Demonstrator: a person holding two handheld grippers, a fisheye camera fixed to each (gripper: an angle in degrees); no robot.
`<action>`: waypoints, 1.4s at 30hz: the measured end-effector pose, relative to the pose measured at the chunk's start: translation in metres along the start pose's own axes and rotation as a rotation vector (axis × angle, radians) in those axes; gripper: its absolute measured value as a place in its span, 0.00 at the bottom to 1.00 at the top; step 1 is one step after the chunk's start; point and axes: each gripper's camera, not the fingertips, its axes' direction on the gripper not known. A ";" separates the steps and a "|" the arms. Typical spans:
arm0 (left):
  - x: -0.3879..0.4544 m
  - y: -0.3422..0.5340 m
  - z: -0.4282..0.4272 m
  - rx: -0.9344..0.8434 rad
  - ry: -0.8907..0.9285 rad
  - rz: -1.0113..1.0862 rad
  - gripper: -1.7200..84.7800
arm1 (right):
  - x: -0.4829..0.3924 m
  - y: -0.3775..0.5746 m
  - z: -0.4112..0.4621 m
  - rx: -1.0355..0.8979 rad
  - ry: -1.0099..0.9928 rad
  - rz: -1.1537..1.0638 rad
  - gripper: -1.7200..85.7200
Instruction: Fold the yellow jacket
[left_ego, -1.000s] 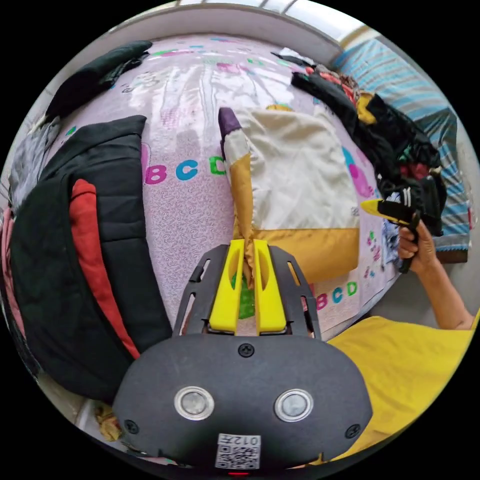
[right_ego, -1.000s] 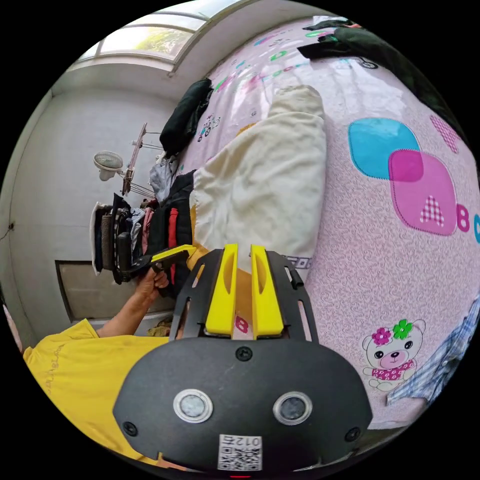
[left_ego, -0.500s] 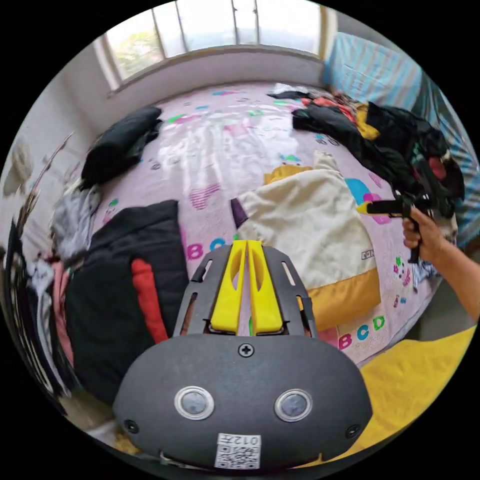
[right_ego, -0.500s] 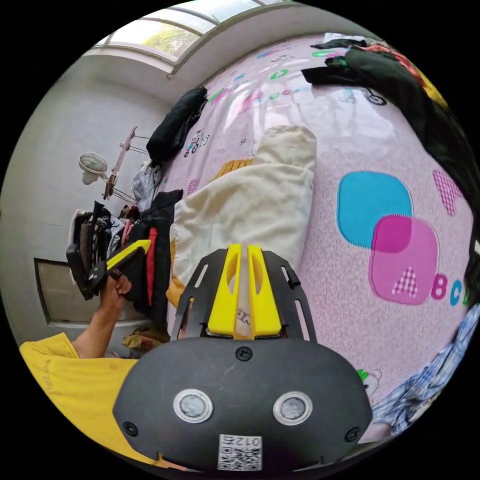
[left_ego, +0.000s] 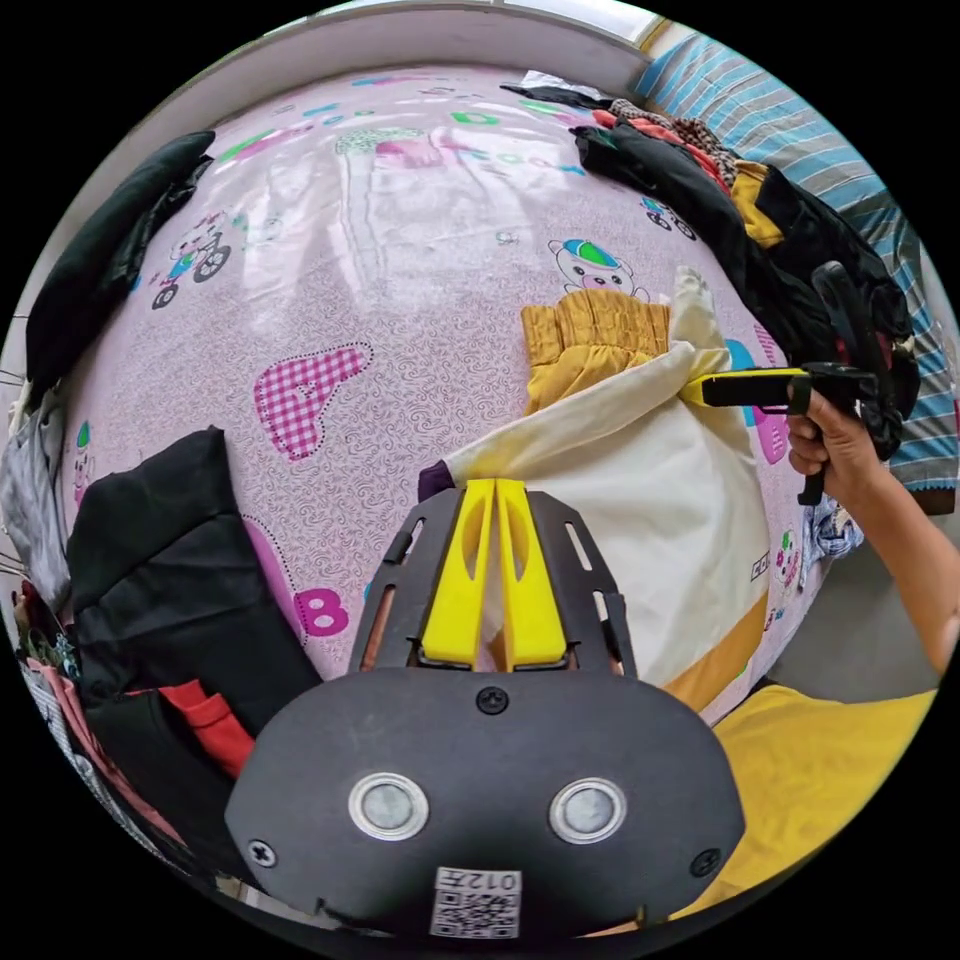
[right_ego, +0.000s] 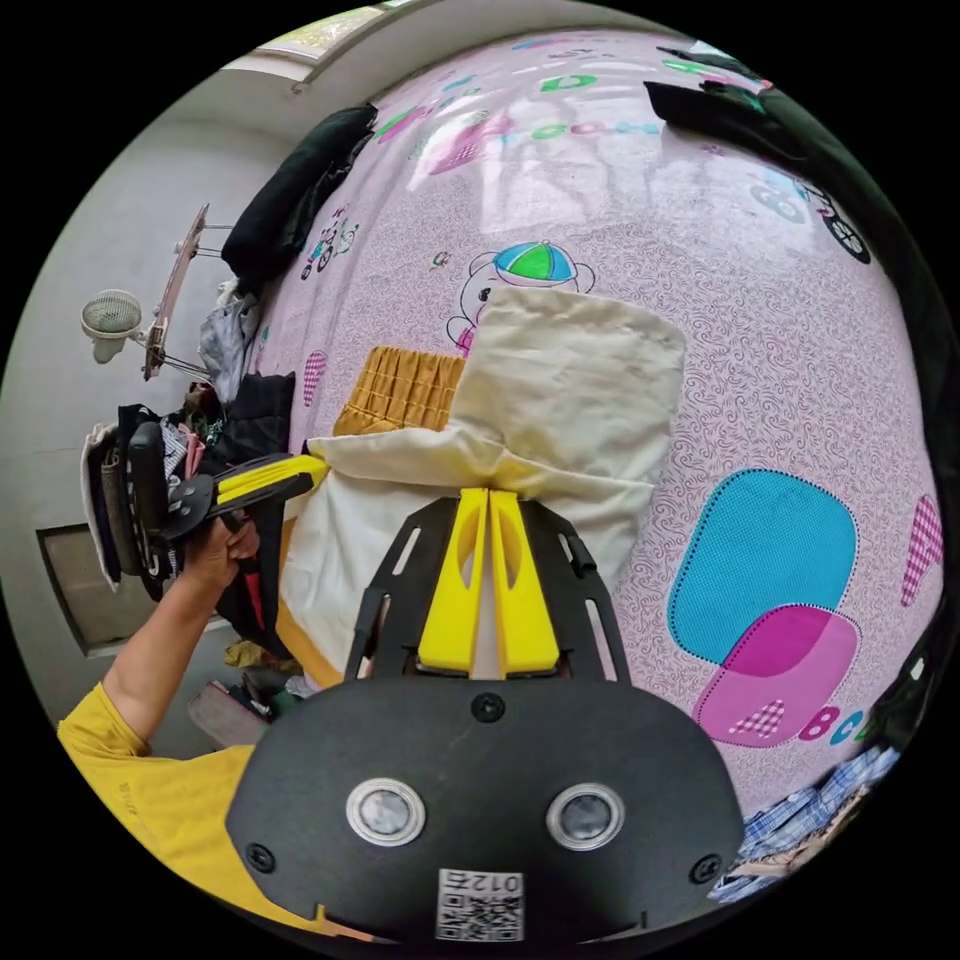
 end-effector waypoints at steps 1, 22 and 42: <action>0.001 0.003 -0.003 0.015 0.021 -0.012 0.02 | -0.001 0.003 -0.003 0.004 -0.019 -0.006 0.03; 0.191 0.144 0.020 -0.110 -0.220 0.261 0.02 | -0.140 0.207 0.065 -0.054 0.412 -0.409 0.02; 0.222 0.231 0.022 -0.112 -0.152 0.294 0.02 | -0.122 0.270 0.001 -0.001 0.298 -0.271 0.02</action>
